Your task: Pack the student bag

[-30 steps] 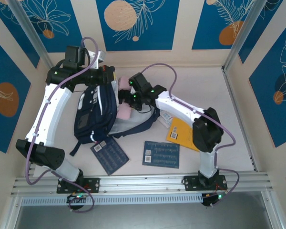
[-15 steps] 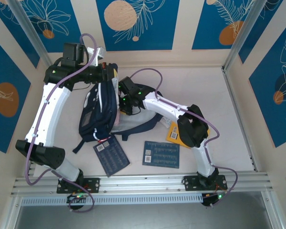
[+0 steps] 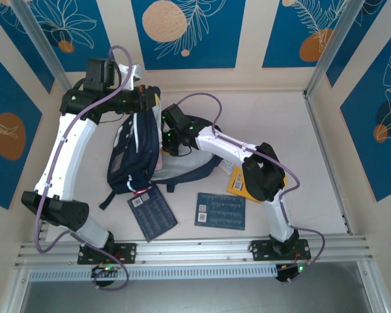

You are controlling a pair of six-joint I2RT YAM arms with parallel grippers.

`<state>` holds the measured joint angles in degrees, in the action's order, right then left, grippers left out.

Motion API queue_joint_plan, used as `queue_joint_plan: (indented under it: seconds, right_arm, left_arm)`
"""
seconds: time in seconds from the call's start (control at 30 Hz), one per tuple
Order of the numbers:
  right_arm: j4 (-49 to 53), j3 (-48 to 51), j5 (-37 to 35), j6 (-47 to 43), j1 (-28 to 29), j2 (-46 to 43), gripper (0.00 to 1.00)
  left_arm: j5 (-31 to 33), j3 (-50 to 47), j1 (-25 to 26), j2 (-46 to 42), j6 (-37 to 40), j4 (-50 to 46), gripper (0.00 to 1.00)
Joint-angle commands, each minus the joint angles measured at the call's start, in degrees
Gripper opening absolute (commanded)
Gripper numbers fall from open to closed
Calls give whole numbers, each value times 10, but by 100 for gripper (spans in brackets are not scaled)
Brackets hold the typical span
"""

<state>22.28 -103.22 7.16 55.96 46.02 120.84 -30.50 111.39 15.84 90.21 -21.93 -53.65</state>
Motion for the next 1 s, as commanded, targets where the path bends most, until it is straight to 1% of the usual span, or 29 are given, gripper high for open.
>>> queue_joint_plan:
  seconds: [0.0,0.1,0.17,0.27,0.33,0.37,0.47,0.57,0.67,0.8,0.9,0.97]
  right_arm:
    - [32,-19,-49,-38,1,-39,99]
    - [80,-34,-125,-86,0,-63,99]
    - [64,-10,-157,-107,0,-93,99]
    - [-12,60,-155,-128,-13,-148,99]
    - [-27,83,-147,-137,-28,-177,100]
    - [-29,91,-143,-145,-35,-190,97]
    - [-8,102,-144,-179,-51,-223,91]
    - [27,116,-159,-192,-69,-250,91]
    - [46,154,-160,-193,-94,-281,91]
    - [30,247,-134,-227,-127,-339,87]
    - [38,294,-122,-244,-153,-362,86]
    - [39,320,-98,-249,-174,-368,85]
  left_arm:
    - [42,32,-10,-22,2,39,0]
    - [72,17,-23,-31,-15,42,0]
    - [87,5,-30,-36,-23,47,0]
    - [114,-22,-41,-48,-39,68,0]
    - [129,-33,-50,-52,-51,78,0]
    - [135,-35,-55,-52,-57,81,0]
    - [136,-33,-66,-44,-66,87,0]
    - [150,-28,-70,-32,-66,84,0]
    - [161,-35,-69,-26,-64,91,0]
    - [156,-45,-68,-10,-60,93,0]
    - [158,-78,-63,-7,-60,111,0]
    - [151,-95,-62,1,-56,119,0]
